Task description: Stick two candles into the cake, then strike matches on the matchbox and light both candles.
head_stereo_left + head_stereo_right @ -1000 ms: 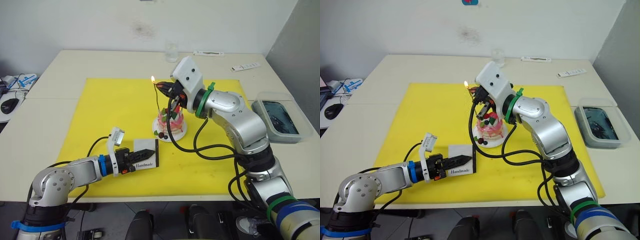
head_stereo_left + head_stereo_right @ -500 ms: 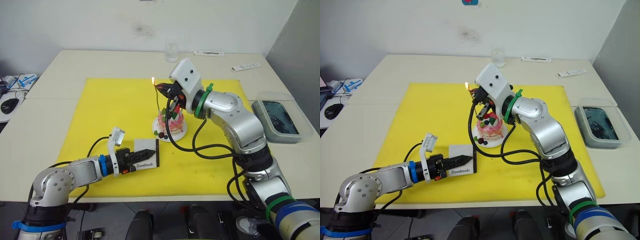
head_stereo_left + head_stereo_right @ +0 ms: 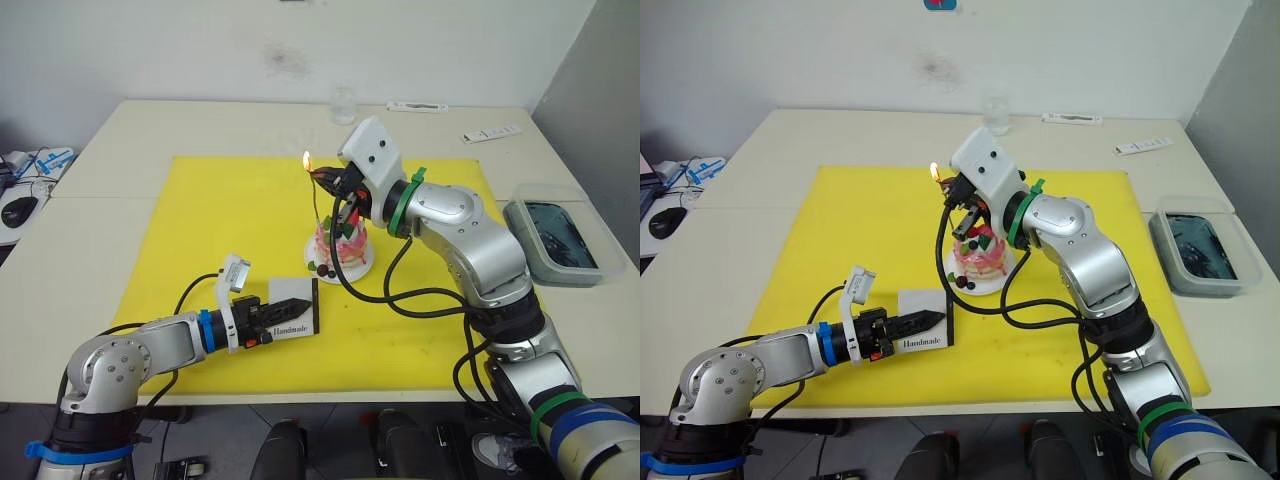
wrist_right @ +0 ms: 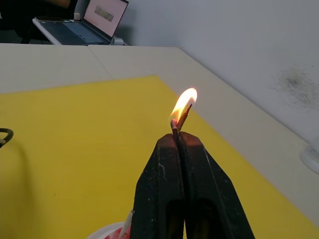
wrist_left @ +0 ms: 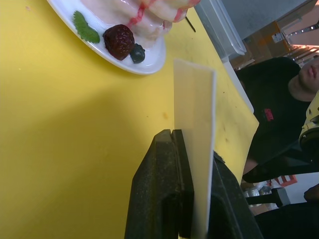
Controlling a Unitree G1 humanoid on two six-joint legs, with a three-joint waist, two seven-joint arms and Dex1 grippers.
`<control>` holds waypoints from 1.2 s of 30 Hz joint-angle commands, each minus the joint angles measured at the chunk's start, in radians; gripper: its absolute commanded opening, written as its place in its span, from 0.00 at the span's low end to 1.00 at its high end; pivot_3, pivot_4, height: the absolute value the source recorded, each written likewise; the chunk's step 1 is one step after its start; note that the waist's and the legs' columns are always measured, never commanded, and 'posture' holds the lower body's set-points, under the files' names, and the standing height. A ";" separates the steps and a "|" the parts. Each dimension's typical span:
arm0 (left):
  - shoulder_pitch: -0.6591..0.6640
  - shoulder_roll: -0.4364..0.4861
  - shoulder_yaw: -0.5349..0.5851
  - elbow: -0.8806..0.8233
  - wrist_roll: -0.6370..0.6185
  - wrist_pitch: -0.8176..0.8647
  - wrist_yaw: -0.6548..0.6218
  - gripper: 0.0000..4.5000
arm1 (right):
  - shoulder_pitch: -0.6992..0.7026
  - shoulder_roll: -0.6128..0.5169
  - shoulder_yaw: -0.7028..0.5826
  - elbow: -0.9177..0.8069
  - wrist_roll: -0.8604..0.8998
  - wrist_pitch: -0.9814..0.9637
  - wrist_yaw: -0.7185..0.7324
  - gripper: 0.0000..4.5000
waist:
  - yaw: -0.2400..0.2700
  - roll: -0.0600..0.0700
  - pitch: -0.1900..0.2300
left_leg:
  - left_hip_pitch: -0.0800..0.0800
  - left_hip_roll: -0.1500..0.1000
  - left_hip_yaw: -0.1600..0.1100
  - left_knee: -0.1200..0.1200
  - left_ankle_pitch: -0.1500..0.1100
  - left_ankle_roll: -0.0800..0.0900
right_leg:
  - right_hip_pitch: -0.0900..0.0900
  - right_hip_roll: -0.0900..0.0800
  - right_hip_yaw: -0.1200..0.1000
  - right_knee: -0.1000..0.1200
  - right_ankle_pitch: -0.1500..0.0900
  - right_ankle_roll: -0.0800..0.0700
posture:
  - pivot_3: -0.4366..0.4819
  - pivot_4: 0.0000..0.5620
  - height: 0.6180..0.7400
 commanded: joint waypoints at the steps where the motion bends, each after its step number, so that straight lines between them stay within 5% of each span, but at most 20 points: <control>1: -0.012 -0.005 0.023 -0.019 -0.009 -0.002 -0.007 0.00 | -0.014 0.005 -0.023 -0.025 0.010 -0.003 -0.002 0.00 | 0.000 0.000 0.000 | 0.000 0.000 0.000 0.000 0.000 0.000 | 0.000 0.000 0.000 0.000 0.000 0.000 | 0.48 0.27 1.00; 12: -0.013 -0.006 0.028 -0.018 -0.015 0.000 -0.003 0.00 | -0.003 -0.004 -0.037 -0.065 0.038 0.027 0.015 0.00 | 0.000 0.000 0.000 | 0.000 0.000 0.000 0.000 0.000 0.000 | 0.000 0.000 0.000 0.000 0.000 0.000 | 0.48 0.27 1.00; 23: -0.027 -0.004 0.031 -0.015 -0.047 0.020 -0.013 0.00 | 0.085 -0.106 -0.126 -0.294 0.172 0.176 0.051 0.00 | 0.001 0.000 0.000 | -0.001 0.000 -0.001 0.000 0.000 0.000 | 0.000 0.000 -0.001 -0.001 -0.001 0.001 | 0.48 0.27 1.00; 31: -0.040 0.002 0.022 -0.041 -0.149 0.077 -0.030 0.00 | 0.314 -0.374 -0.376 -0.482 0.227 0.297 0.052 0.00 | 0.005 0.000 0.000 | -0.003 -0.001 -0.001 0.000 0.000 0.000 | 0.000 -0.001 -0.001 -0.002 -0.003 0.004 | 0.48 0.27 1.00; 36: -0.059 -0.020 -0.005 -0.037 -0.150 0.076 -0.023 0.00 | 0.512 -0.557 -0.560 -0.434 0.139 0.216 0.045 0.00 | 0.006 0.000 0.000 | -0.003 -0.001 -0.001 0.000 0.000 0.000 | 0.000 -0.001 -0.001 -0.002 -0.003 0.004 | 0.48 0.27 1.00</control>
